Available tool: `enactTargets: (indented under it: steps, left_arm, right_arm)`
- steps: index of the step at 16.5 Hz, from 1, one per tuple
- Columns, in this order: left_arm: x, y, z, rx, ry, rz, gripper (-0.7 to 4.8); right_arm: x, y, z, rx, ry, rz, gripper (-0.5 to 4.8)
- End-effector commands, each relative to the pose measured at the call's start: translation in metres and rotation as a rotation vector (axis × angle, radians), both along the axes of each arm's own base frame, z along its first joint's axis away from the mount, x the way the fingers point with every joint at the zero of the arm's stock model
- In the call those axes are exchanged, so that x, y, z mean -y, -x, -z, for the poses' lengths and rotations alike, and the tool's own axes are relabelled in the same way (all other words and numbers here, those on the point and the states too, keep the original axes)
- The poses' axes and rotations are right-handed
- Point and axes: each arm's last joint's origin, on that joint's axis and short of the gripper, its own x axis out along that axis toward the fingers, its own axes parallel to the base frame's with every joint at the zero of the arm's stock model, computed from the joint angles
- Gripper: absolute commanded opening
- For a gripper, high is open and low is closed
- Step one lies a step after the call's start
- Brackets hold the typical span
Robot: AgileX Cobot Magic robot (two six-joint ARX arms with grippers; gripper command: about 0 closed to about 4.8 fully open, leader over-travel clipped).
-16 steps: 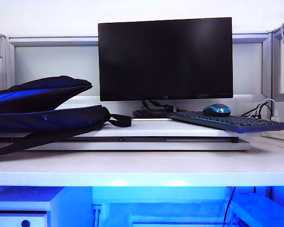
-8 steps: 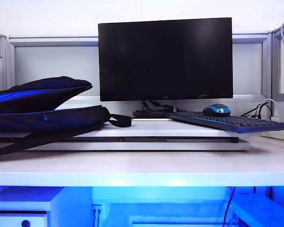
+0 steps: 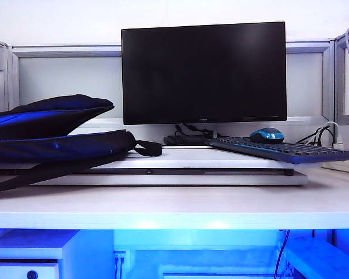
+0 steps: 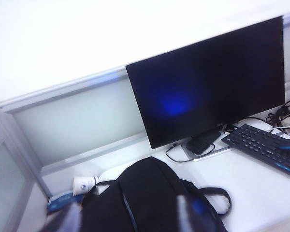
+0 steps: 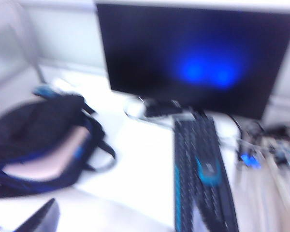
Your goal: Pick up the book on the desk and put it into the open backpack.
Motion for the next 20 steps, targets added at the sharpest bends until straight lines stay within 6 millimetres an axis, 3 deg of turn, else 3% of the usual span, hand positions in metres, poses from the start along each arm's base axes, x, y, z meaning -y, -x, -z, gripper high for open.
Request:
enactTargets:
  steps: [1,5,7,14,15,17,20]
  left_arm:
    - [0.001,0.017,0.029,-0.032,0.027,-0.003,2.71]
    - [0.002,0.013,0.074,-0.112,0.078,0.039,2.71]
    - [0.002,0.009,0.086,-0.144,0.089,0.040,2.70]
    - [0.003,0.023,0.095,-0.123,0.085,0.042,2.68]
    - [0.003,0.023,0.107,-0.137,0.087,0.041,2.68]
    - [0.003,0.021,0.132,-0.155,0.094,0.041,2.68]
    - [0.003,0.027,0.163,-0.151,0.131,0.043,2.67]
  right_arm:
    - [0.007,0.016,0.033,0.069,-0.015,0.057,3.08]
    - [0.010,0.023,0.081,0.010,-0.007,0.100,3.08]
    - [0.010,0.021,0.100,-0.025,0.008,0.106,3.08]
    - [0.011,0.029,0.170,-0.007,-0.109,0.090,3.05]
    - [0.012,0.029,0.191,-0.032,-0.111,0.099,3.05]
    - [0.014,0.027,0.212,-0.069,-0.096,0.137,3.05]
    - [0.021,0.026,0.230,-0.072,-0.090,0.197,3.05]
